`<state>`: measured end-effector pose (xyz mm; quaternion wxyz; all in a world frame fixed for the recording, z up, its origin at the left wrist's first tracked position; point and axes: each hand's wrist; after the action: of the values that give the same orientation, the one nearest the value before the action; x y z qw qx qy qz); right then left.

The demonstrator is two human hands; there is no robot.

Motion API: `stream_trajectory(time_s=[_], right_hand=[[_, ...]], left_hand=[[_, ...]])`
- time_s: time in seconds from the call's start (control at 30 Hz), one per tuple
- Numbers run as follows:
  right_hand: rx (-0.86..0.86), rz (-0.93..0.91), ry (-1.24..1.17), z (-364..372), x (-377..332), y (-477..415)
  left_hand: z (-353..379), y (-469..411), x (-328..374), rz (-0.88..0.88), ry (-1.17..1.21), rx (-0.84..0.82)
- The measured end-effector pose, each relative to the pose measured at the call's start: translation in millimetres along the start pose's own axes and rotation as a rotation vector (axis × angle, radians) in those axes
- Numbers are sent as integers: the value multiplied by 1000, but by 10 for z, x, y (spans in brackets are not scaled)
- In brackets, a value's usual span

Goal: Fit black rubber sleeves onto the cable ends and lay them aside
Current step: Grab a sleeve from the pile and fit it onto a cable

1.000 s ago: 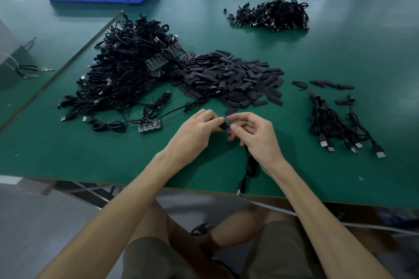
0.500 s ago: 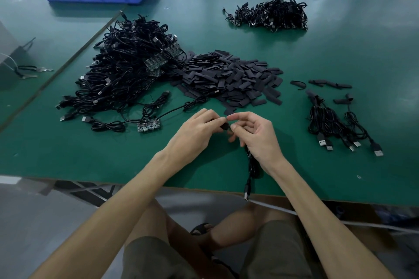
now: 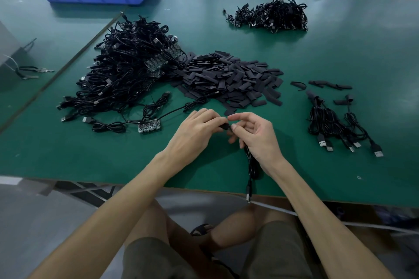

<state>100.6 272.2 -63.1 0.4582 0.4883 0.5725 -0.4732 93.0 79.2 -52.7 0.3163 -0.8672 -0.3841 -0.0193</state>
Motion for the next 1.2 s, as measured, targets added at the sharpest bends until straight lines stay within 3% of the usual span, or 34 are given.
stream_trajectory(time_s=[0.63,1.2], right_hand=[[-40,-33,37,-3,3,1],[-73,-22,57,-16,45,-3]], left_hand=[[-24,5,40,-36,56,-95],[-60,15,43,21,78,-47]])
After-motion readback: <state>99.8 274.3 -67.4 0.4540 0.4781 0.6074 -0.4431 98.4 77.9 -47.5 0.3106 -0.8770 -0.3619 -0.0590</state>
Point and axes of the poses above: each hand's wrist, its own y-axis away from the middle knuckle, its own z-axis out of the palm, x = y × z, and after that the axes turned 4 degrees about y, right-handed
